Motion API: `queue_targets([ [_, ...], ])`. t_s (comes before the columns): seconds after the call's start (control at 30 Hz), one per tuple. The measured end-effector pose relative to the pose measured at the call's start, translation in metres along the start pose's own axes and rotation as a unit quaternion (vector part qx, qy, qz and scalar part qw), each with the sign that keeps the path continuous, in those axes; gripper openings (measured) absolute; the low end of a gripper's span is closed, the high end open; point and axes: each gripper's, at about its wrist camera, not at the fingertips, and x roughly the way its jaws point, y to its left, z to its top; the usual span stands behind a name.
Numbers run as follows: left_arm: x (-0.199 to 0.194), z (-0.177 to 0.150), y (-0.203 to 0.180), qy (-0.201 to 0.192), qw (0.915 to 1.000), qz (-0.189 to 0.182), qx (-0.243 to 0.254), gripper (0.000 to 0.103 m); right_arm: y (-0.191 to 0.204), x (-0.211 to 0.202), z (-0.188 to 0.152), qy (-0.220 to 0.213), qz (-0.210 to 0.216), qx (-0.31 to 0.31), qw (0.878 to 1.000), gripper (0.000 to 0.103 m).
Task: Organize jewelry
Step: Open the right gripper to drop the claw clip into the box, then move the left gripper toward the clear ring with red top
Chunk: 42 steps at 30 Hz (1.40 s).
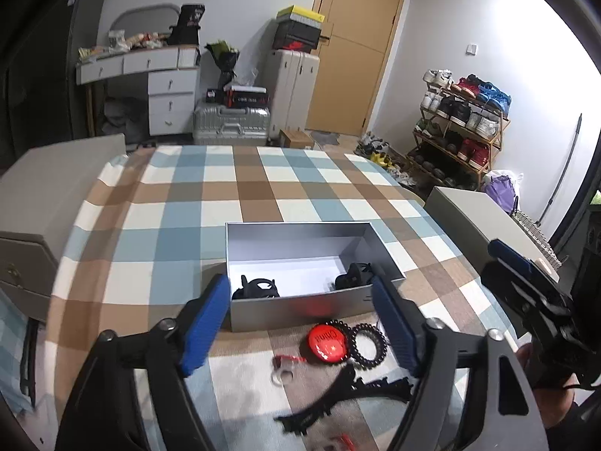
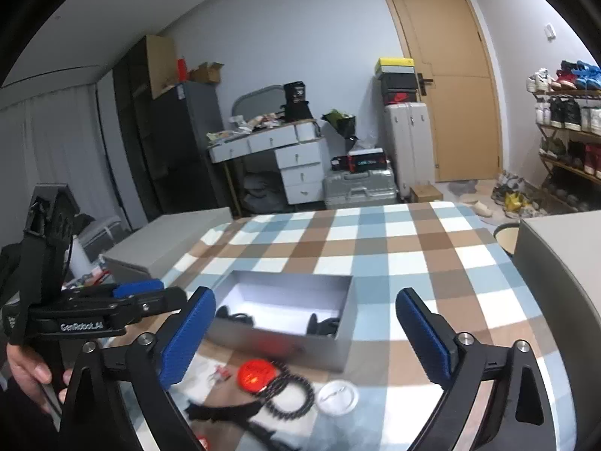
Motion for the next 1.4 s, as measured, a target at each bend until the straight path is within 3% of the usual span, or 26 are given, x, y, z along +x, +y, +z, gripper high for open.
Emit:
queue_targets([
  [0.1,-0.012,-0.004,-0.006,-0.022,0.9988,0.044,0.000,0.082,0.003,-0.022,-0.003,-0.034,-0.015,-0.008,0.999,0.100],
  [0.23,-0.019,-0.014,-0.011,-0.029,0.9982,0.053,0.007,0.083,0.003,-0.051,-0.008,-0.077,-0.035,-0.003,0.996,0.103],
  [0.4,-0.023,-0.035,-0.016,-0.033,0.9964,0.078,0.011,0.098,0.007,-0.057,-0.019,-0.055,-0.045,-0.009,0.997,0.103],
  [0.63,-0.022,-0.068,-0.010,-0.004,0.9951,0.099,-0.002,0.099,0.008,-0.055,-0.046,-0.004,-0.049,-0.009,0.999,0.103],
  [0.87,-0.005,-0.096,-0.014,0.061,0.9953,0.070,0.029,0.099,0.017,-0.058,-0.067,0.017,-0.044,-0.013,0.999,0.103],
  [1.0,0.003,-0.105,-0.013,0.087,0.9952,0.040,0.020,0.099,0.018,-0.051,-0.072,0.040,-0.046,-0.008,0.998,0.103],
  [1.2,0.014,-0.111,-0.016,0.118,0.9913,0.040,0.044,0.099,0.009,-0.057,-0.078,0.033,-0.046,0.022,0.998,0.103],
  [1.4,0.021,-0.112,-0.005,0.138,0.9899,0.031,-0.012,0.099,-0.004,-0.051,-0.083,0.057,-0.035,0.046,0.997,0.103],
])
